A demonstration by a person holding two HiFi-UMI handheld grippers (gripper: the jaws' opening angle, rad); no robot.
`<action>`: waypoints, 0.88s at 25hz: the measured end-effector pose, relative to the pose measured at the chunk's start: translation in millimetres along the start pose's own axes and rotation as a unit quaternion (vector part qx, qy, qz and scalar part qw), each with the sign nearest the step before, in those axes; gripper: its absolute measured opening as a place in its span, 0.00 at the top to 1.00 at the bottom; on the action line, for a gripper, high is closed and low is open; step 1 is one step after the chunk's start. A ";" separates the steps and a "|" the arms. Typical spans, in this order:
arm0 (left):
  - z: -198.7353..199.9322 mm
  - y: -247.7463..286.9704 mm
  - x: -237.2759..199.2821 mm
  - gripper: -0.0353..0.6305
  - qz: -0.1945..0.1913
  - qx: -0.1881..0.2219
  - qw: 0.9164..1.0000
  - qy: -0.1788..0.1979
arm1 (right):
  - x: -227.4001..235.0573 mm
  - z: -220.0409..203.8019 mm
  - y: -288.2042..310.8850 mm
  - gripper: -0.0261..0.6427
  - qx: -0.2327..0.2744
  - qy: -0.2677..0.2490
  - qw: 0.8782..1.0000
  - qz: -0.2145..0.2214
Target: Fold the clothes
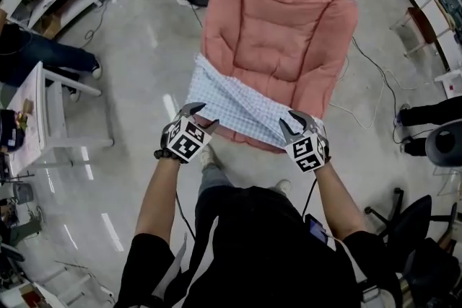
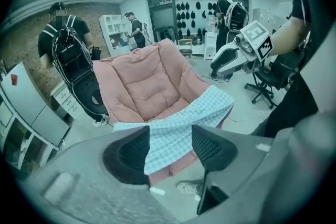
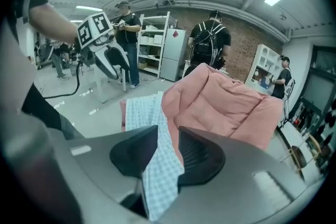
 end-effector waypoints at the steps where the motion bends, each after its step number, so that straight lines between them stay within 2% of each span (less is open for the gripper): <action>1: -4.0 -0.2 -16.5 0.55 -0.009 0.006 1.000 0.005 | -8.1 14.7 16.2 0.77 0.001 0.016 1.000 0.000; 5: -26.7 -7.7 -85.7 0.57 -0.043 0.029 0.998 0.030 | -39.8 73.6 73.4 0.78 0.001 0.054 0.998 -0.019; 7: -35.8 -9.9 -117.9 0.60 -0.052 0.035 0.997 0.047 | -49.4 92.6 91.8 0.80 0.001 0.077 0.996 -0.037; 10: -48.8 -7.1 -164.1 0.63 -0.062 0.040 0.996 0.049 | -55.8 111.5 112.0 0.80 -0.001 0.106 0.993 -0.059; 13: -59.4 1.9 -195.6 0.65 -0.072 0.040 0.996 0.046 | -59.8 120.8 126.3 0.80 -0.011 0.128 0.989 -0.068; 17: -72.8 21.8 -216.1 0.65 -0.088 0.036 0.995 0.042 | -64.8 123.6 143.3 0.81 -0.028 0.140 0.987 -0.071; 22: -79.8 47.8 -236.6 0.66 -0.085 0.026 0.995 0.034 | -59.8 113.8 168.2 0.81 -0.046 0.149 0.986 -0.058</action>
Point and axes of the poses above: the fingertips, and each gripper's own axes: y forward along the fingers, x to its right, z out of its top, the point moved 9 cm from there along -y, backward along the fingers, and after that the axes turned 3 degrees about z, right-handed, at the moved point
